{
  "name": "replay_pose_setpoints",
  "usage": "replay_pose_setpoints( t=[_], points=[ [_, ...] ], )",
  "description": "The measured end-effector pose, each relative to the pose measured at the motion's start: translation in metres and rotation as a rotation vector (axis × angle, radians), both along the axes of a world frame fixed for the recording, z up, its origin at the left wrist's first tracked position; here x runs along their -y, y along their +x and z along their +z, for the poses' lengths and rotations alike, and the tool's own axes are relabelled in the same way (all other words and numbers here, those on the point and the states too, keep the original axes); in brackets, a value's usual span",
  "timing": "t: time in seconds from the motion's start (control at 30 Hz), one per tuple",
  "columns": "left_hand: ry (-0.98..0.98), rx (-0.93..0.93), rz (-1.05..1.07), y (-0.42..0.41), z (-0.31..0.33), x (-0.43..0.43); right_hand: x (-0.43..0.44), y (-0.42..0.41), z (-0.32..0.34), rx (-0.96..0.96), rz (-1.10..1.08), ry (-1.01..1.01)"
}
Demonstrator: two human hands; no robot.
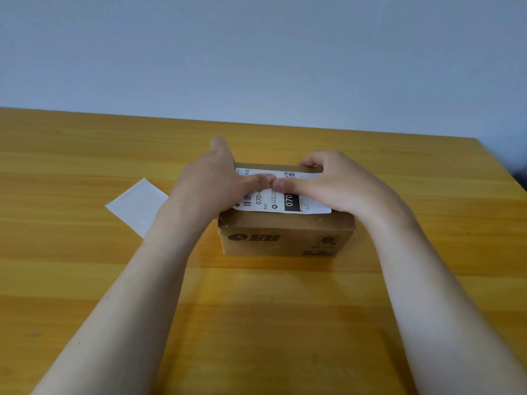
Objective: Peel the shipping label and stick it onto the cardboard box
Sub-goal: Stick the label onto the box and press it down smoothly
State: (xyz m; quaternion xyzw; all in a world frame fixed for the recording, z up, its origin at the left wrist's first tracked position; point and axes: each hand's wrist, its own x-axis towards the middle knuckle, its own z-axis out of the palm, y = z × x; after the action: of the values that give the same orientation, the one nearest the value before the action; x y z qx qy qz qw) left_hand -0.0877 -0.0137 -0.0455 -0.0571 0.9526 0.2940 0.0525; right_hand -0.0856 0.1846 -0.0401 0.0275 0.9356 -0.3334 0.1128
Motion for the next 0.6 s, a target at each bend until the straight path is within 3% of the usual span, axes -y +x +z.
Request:
replay_pose_setpoints(
  t=[0.6],
  points=[
    [0.075, -0.106, 0.051, -0.008, -0.008, 0.006, -0.006, -0.01, -0.014, -0.158, -0.059, 0.115]
  ],
)
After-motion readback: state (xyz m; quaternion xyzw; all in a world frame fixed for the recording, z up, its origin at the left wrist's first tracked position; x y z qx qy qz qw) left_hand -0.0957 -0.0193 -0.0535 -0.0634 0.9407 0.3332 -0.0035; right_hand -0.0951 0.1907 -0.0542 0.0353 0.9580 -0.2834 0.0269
